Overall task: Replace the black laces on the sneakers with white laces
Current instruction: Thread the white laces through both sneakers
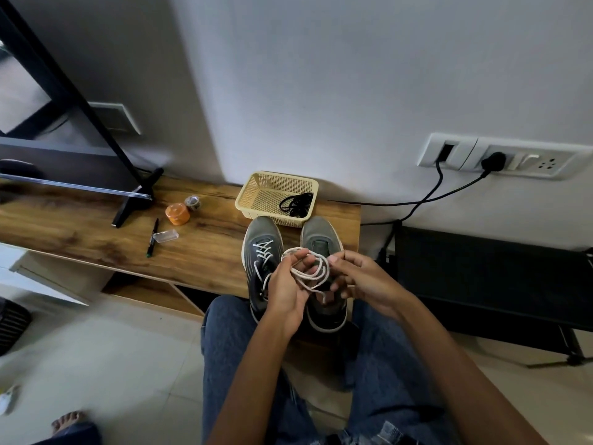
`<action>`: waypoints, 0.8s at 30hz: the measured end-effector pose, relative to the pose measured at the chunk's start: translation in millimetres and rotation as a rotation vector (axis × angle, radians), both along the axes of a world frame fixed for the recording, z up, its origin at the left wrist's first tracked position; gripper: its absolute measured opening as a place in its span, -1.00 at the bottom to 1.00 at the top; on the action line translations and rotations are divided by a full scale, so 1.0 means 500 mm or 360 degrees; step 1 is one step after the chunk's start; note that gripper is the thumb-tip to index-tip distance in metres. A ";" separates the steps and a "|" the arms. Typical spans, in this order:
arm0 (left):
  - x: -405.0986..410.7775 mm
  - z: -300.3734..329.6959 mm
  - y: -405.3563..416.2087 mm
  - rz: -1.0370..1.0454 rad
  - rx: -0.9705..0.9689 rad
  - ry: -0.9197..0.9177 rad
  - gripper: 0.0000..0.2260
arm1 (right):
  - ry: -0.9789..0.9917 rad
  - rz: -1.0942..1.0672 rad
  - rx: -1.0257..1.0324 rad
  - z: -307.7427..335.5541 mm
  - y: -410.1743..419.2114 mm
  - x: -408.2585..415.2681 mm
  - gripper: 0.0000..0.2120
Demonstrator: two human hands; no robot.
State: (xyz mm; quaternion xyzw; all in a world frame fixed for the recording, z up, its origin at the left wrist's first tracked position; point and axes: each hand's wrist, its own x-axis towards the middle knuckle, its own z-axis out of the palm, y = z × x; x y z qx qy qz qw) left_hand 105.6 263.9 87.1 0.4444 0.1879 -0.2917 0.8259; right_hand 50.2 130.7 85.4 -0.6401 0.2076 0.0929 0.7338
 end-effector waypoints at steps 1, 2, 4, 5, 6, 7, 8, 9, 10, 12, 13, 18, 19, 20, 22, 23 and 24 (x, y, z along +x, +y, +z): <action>0.001 -0.002 -0.002 0.0005 -0.0055 0.0015 -0.75 | 0.0005 0.0029 -0.0005 0.000 0.001 0.000 -0.73; 0.002 -0.002 -0.003 -0.0004 -0.0098 0.0023 -0.74 | 0.0006 0.0050 -0.0007 -0.001 0.002 0.001 -0.74; 0.002 -0.004 -0.005 -0.0070 -0.0106 -0.0008 -0.70 | 0.0000 0.0057 -0.0007 -0.003 0.007 0.002 -0.75; 0.002 -0.007 -0.006 -0.0115 -0.0072 -0.0044 -0.70 | -0.0018 0.0033 -0.0016 -0.005 0.009 0.004 -0.75; 0.002 -0.008 -0.006 -0.0164 -0.0030 -0.0088 -0.71 | -0.0044 -0.0012 -0.0046 -0.008 0.010 0.006 -0.75; 0.004 -0.012 -0.006 -0.0204 0.0031 -0.0135 -0.73 | -0.0072 -0.0073 -0.0088 -0.010 0.011 0.008 -0.76; 0.005 -0.012 -0.005 -0.0243 0.0103 -0.0188 -0.74 | -0.0096 -0.0148 -0.0137 -0.013 0.010 0.010 -0.78; 0.008 -0.018 -0.003 -0.0270 0.0197 -0.0243 -0.75 | -0.0113 -0.0227 -0.0186 -0.012 0.007 0.011 -0.81; 0.011 -0.020 -0.001 -0.0289 0.0289 -0.0291 -0.76 | -0.0130 -0.0292 -0.0231 -0.013 0.002 0.012 -0.84; 0.017 -0.023 0.008 -0.0301 0.0482 -0.0348 -0.78 | -0.0175 -0.0357 -0.0309 -0.009 -0.009 0.013 -0.86; 0.020 -0.025 0.013 -0.0305 0.0573 -0.0377 -0.78 | -0.0203 -0.0374 -0.0359 -0.007 -0.015 0.013 -0.87; 0.036 -0.027 0.035 -0.0234 0.0912 -0.0676 -0.84 | -0.0257 -0.0569 -0.0692 -0.005 -0.050 0.012 -0.88; 0.041 -0.028 0.039 -0.0209 0.0948 -0.0729 -0.86 | -0.0261 -0.0618 -0.0719 -0.004 -0.056 0.010 -0.87; 0.045 -0.025 0.042 -0.0182 0.0967 -0.0770 -0.87 | -0.0262 -0.0668 -0.0729 -0.004 -0.062 0.009 -0.87; 0.051 -0.021 0.045 -0.0076 0.0985 -0.0813 -0.89 | -0.0273 -0.0779 -0.0719 -0.003 -0.073 0.005 -0.88; 0.055 -0.018 0.047 0.0019 0.0976 -0.0814 -0.89 | -0.0286 -0.0836 -0.0709 -0.001 -0.077 0.004 -0.88; 0.058 -0.014 0.049 0.0131 0.0954 -0.0793 -0.88 | -0.0298 -0.0894 -0.0703 0.000 -0.081 0.003 -0.88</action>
